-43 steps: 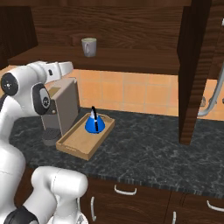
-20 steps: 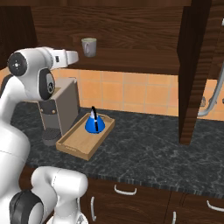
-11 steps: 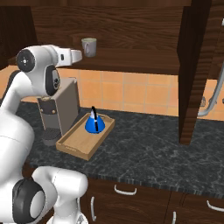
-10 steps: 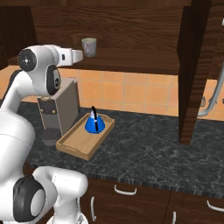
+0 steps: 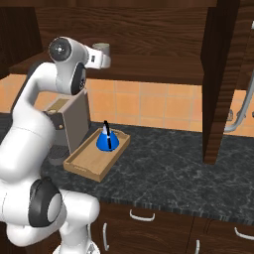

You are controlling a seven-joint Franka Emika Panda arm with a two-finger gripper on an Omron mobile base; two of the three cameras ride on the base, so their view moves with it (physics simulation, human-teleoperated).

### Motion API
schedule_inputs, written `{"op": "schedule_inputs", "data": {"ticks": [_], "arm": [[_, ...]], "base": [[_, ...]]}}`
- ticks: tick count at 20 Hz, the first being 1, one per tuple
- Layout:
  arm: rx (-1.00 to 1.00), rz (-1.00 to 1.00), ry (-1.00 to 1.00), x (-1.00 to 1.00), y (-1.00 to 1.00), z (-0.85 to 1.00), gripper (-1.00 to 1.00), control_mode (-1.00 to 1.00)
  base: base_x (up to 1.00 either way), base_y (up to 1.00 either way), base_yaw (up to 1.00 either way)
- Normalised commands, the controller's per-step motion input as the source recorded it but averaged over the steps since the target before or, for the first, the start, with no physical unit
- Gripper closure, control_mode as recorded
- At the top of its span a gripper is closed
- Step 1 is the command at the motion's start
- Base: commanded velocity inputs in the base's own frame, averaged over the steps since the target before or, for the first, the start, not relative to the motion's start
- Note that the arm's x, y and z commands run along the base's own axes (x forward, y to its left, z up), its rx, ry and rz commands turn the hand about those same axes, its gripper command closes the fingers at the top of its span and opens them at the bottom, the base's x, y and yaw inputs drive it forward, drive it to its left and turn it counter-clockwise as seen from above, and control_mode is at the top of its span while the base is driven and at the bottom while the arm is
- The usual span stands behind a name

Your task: Pick the kettle from the counter and place it on the tray. Then pick the mug from the cabinet and place it on the tray. Then close the cabinet doors.

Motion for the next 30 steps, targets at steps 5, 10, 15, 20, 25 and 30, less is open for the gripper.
{"op": "schedule_inputs", "data": {"ticks": [5,10,15,20,25,30], "arm": [[0.0,0.0,0.07,0.34,-0.01,0.0,-1.0,-1.0],[0.0,0.0,0.08,0.38,0.14,0.02,-1.0,-1.0],[-0.01,0.0,0.07,0.44,0.21,0.0,-1.0,-1.0],[0.0,0.0,0.04,0.46,0.05,0.01,-1.0,-1.0],[0.0,0.0,0.04,0.38,0.0,0.04,-1.0,-1.0],[0.0,0.0,0.03,0.18,0.0,-0.06,-1.0,-1.0]], "base": [[0.0,0.0,0.0],[0.0,0.0,0.0],[0.0,0.0,0.0],[0.0,0.0,0.0],[0.0,0.0,0.0],[0.0,0.0,0.0]]}}
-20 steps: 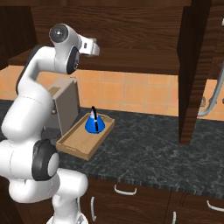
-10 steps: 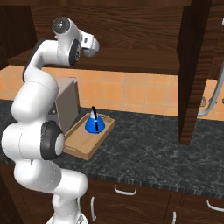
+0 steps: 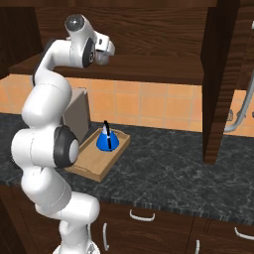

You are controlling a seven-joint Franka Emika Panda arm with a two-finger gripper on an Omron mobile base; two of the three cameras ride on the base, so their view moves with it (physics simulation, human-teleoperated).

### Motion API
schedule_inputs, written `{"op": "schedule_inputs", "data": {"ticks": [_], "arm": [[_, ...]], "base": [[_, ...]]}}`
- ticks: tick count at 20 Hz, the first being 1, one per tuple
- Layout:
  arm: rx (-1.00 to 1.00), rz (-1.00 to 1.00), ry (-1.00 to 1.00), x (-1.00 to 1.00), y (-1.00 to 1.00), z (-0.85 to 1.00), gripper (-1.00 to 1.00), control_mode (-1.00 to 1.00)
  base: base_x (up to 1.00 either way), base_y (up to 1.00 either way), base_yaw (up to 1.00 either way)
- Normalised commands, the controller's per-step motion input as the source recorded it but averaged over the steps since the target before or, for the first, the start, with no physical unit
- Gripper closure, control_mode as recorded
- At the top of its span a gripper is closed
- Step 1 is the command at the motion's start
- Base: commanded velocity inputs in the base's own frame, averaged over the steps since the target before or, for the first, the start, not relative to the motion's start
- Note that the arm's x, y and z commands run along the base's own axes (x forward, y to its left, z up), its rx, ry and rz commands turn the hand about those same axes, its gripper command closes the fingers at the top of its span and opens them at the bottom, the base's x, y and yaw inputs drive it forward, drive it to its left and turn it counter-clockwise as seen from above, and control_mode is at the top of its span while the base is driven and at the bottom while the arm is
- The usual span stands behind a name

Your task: Pick the kettle from the counter and place it on the tray. Then pick the mug from the cabinet and place it on the tray. Then close the cabinet doors.

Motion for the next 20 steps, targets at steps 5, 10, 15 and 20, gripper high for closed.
{"op": "schedule_inputs", "data": {"ticks": [5,10,15,20], "arm": [[0.0,0.0,0.0,0.17,0.0,0.0,-1.0,-1.0],[0.01,0.0,0.0,0.19,-0.07,-0.13,-1.0,-1.0],[0.0,0.0,0.0,0.01,-0.02,-0.02,-1.0,-1.0],[0.0,0.0,0.0,0.0,0.0,0.0,1.0,-1.0]], "base": [[0.0,0.0,0.0],[0.0,0.0,0.0],[0.0,0.0,0.0],[0.0,0.0,0.0]]}}
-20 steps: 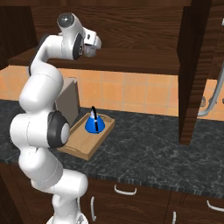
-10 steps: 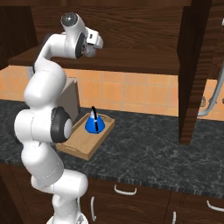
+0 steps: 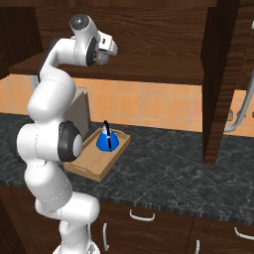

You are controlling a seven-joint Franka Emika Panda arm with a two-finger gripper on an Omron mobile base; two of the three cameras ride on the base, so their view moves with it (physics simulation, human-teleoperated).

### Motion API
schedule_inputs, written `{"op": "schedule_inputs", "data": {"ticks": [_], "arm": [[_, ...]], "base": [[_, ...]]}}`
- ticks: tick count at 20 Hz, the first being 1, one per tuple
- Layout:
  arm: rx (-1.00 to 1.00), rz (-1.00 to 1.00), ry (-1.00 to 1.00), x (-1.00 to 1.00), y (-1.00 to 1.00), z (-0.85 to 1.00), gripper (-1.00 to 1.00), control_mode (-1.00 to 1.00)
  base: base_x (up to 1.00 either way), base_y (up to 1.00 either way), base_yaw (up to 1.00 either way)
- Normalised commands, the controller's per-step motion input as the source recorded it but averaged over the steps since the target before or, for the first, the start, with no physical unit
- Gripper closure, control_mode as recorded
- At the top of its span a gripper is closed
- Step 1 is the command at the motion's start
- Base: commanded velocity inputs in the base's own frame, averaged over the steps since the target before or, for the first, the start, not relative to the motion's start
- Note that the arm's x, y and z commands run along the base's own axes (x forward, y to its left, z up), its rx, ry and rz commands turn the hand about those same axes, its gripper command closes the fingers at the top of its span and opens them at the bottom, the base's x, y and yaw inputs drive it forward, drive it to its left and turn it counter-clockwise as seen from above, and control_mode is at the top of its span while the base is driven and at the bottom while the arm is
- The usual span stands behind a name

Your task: Pick the kettle from the counter and place it on the tray. Then pick the mug from the cabinet and place it on the tray. Then close the cabinet doors.

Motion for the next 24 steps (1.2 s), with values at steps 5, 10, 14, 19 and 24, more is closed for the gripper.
{"op": "schedule_inputs", "data": {"ticks": [5,10,14,19,24], "arm": [[0.0,0.0,0.0,0.0,0.0,0.0,1.0,-1.0],[0.0,0.0,0.03,0.0,0.01,-0.1,1.0,-1.0],[0.0,0.0,0.05,-0.01,0.04,-0.13,1.0,-1.0],[0.0,0.0,0.0,-0.07,0.04,-0.12,1.0,-1.0],[0.0,0.0,0.0,-0.4,0.0,-0.13,1.0,-1.0]], "base": [[0.0,0.0,0.0],[0.0,0.0,0.0],[0.0,0.0,0.0],[0.0,0.0,0.0],[0.0,0.0,0.0]]}}
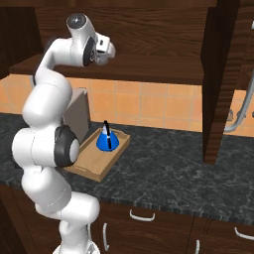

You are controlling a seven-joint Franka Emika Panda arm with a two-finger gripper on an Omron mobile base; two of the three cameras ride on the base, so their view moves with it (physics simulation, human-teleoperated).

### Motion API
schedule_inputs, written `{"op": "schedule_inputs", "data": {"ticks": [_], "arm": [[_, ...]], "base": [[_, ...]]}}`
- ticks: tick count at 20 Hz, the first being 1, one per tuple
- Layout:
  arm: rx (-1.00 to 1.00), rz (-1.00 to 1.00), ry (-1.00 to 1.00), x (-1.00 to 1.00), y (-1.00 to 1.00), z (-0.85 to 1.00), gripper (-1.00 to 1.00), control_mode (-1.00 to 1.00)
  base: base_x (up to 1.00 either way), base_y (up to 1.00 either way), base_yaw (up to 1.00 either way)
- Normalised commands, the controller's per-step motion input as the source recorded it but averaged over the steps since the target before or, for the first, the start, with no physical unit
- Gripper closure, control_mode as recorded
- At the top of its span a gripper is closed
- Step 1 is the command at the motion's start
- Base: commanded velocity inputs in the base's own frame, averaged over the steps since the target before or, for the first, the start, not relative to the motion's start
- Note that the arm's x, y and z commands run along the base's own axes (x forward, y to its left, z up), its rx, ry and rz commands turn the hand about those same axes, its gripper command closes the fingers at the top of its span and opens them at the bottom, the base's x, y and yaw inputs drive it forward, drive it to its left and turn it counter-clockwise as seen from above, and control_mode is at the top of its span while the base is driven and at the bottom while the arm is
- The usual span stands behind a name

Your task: Pick the kettle from the counter and place it on the tray. Then pick the mug from the cabinet and place it on the tray. Then close the cabinet doors.

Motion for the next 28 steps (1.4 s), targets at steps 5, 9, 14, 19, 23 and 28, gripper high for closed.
{"op": "schedule_inputs", "data": {"ticks": [5,9,14,19,23,28], "arm": [[-0.01,0.09,0.0,-0.83,0.04,-0.05,1.0,-1.0],[0.0,0.23,0.0,-0.99,-0.07,-0.01,1.0,-1.0],[0.0,0.27,-0.02,-1.0,-0.25,-0.12,1.0,-1.0],[0.0,0.24,-0.02,-1.0,-0.27,-0.1,1.0,-1.0],[0.0,0.26,-0.02,-1.0,-0.3,-0.24,1.0,-1.0],[0.0,0.24,0.0,-0.65,-0.03,-0.78,1.0,-1.0]], "base": [[0.0,0.0,0.0],[0.0,0.0,0.0],[0.0,0.0,0.0],[0.0,0.0,0.0],[0.0,0.0,0.0],[0.0,0.0,0.0]]}}
